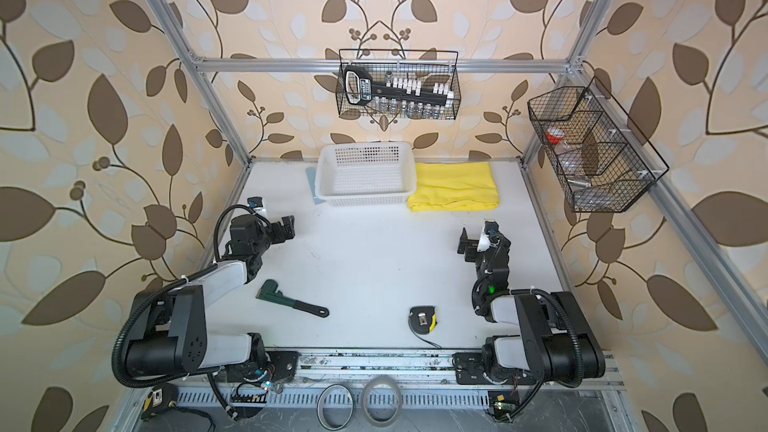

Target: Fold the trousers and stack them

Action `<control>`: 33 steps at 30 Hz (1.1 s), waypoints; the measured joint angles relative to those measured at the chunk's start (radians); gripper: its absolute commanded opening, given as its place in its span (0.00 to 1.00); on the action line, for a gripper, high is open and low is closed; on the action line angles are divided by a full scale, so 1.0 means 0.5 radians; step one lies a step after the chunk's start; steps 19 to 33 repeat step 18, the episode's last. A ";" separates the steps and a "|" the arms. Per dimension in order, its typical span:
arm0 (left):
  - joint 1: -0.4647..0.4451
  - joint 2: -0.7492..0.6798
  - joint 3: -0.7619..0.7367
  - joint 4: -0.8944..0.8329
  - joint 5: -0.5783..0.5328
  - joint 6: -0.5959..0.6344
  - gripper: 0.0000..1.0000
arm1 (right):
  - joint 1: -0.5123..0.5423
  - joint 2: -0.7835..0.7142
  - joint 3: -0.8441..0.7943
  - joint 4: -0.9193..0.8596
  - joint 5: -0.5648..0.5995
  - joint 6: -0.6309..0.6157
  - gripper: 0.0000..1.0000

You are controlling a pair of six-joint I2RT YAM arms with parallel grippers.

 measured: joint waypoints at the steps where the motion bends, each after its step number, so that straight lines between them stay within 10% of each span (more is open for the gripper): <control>1: 0.004 0.028 -0.009 -0.008 -0.002 -0.001 0.99 | 0.000 0.000 0.003 -0.008 0.001 0.000 1.00; 33: 0.040 0.277 -0.065 0.221 0.042 0.000 0.99 | 0.011 0.000 0.008 -0.051 0.000 -0.002 1.00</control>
